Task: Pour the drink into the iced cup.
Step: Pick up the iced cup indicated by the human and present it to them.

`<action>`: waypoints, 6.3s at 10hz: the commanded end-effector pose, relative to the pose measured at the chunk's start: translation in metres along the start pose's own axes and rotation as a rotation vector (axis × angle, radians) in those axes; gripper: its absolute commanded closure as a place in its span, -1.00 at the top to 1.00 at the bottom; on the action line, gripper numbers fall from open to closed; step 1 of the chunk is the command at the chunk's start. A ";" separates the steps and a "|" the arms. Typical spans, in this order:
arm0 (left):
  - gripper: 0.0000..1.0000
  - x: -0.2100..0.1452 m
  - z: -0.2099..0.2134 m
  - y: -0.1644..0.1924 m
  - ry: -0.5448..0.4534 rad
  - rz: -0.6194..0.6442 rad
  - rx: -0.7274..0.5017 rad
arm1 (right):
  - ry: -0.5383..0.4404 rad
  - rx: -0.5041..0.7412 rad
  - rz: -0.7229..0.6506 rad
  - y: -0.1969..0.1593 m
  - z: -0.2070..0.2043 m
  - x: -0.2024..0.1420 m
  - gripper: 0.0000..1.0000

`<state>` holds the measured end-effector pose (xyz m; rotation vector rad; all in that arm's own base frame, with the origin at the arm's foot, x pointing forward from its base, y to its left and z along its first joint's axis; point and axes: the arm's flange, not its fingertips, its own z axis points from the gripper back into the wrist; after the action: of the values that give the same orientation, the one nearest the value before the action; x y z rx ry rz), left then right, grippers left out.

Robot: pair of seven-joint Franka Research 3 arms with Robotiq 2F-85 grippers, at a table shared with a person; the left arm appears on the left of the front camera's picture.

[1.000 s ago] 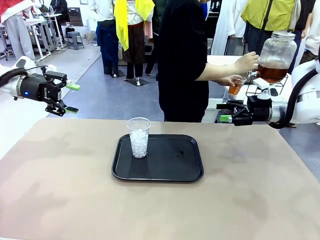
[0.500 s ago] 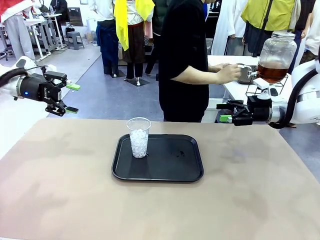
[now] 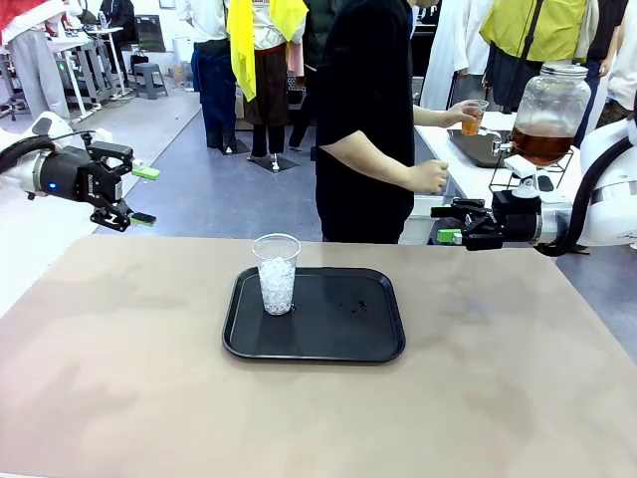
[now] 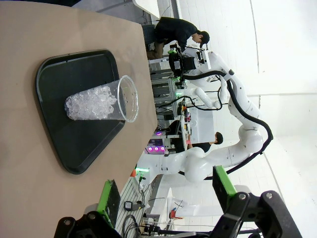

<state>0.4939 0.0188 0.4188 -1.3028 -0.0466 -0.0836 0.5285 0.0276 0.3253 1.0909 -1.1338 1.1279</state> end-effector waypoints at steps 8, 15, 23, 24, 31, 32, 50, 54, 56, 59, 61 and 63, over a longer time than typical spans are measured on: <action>1.00 -0.002 0.000 -0.002 -0.006 0.007 -0.004 | -0.008 0.007 -0.013 0.001 0.002 0.002 1.00; 1.00 -0.002 0.000 -0.002 -0.006 0.007 -0.004 | -0.008 0.007 -0.013 0.001 0.002 0.002 1.00; 1.00 -0.002 0.000 -0.002 -0.006 0.007 -0.004 | -0.008 0.007 -0.013 0.001 0.002 0.002 1.00; 1.00 -0.002 0.000 -0.002 -0.006 0.007 -0.004 | -0.008 0.007 -0.013 0.001 0.002 0.002 1.00; 1.00 -0.002 0.000 -0.002 -0.006 0.007 -0.004 | -0.008 0.007 -0.013 0.001 0.002 0.002 1.00; 1.00 -0.002 0.000 -0.002 -0.006 0.007 -0.004 | -0.008 0.007 -0.013 0.001 0.002 0.002 1.00; 1.00 -0.002 0.000 -0.002 -0.006 0.007 -0.004 | -0.008 0.007 -0.013 0.001 0.002 0.002 1.00; 1.00 -0.002 0.000 -0.002 -0.006 0.007 -0.004 | -0.008 0.007 -0.013 0.001 0.002 0.002 1.00; 1.00 -0.002 0.000 -0.002 -0.006 0.007 -0.004 | -0.008 0.007 -0.013 0.001 0.002 0.002 1.00; 1.00 0.003 0.000 -0.002 0.012 -0.067 -0.007 | -0.008 0.007 -0.013 0.001 0.002 0.002 1.00; 1.00 0.012 -0.001 -0.011 -0.010 -0.266 -0.002 | -0.008 0.007 -0.013 0.001 0.002 0.002 1.00; 1.00 0.023 -0.003 -0.018 -0.010 -0.486 0.021 | -0.008 0.007 -0.013 0.001 0.002 0.002 1.00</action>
<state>0.5080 0.0118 0.4421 -1.2635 -0.2814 -0.3896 0.5285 0.0275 0.3252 1.0910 -1.1337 1.1276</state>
